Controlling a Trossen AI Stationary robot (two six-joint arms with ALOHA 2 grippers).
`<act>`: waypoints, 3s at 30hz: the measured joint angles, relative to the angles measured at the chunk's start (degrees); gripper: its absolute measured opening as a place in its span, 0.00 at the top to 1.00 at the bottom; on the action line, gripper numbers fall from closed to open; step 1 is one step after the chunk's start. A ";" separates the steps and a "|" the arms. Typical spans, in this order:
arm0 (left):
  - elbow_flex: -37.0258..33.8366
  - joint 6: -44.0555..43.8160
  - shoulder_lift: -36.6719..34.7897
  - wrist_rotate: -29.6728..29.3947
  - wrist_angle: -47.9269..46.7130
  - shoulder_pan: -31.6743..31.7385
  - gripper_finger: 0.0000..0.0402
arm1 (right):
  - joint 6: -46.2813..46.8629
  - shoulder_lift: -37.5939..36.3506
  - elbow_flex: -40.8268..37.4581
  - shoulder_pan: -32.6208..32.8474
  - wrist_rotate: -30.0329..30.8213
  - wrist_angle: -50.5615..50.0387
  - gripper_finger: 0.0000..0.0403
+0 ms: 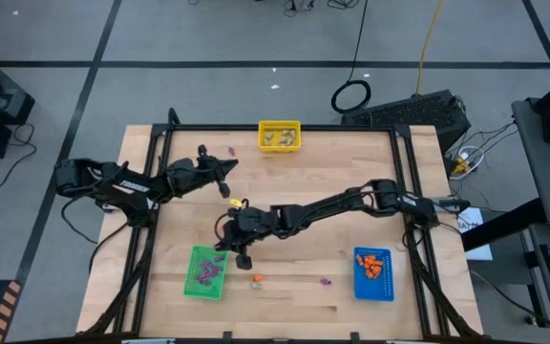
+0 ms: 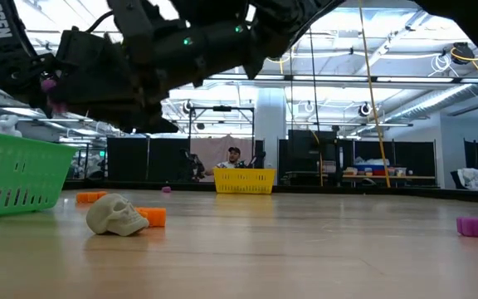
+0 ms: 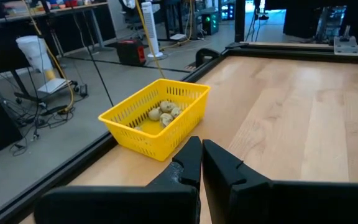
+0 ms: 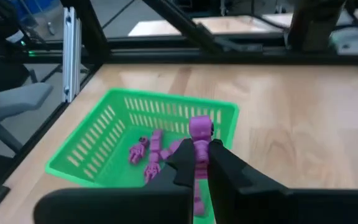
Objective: Sort Halloween decoration
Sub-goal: Put the purple skeleton toy into the green bin, then put the orange skeleton toy into the blue bin
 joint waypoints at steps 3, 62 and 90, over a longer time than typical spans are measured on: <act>0.00 -0.02 0.00 -0.02 0.01 0.00 0.97 | 1.30 1.52 0.79 0.00 -1.14 -0.67 0.97; 24.47 -1.07 -0.18 10.58 -64.14 -17.76 1.00 | -3.43 -46.70 -62.87 -4.18 14.05 14.70 1.00; 24.86 -28.50 -0.17 7.14 -86.62 -28.92 0.62 | -3.19 -47.73 -63.46 -2.97 15.63 13.59 1.00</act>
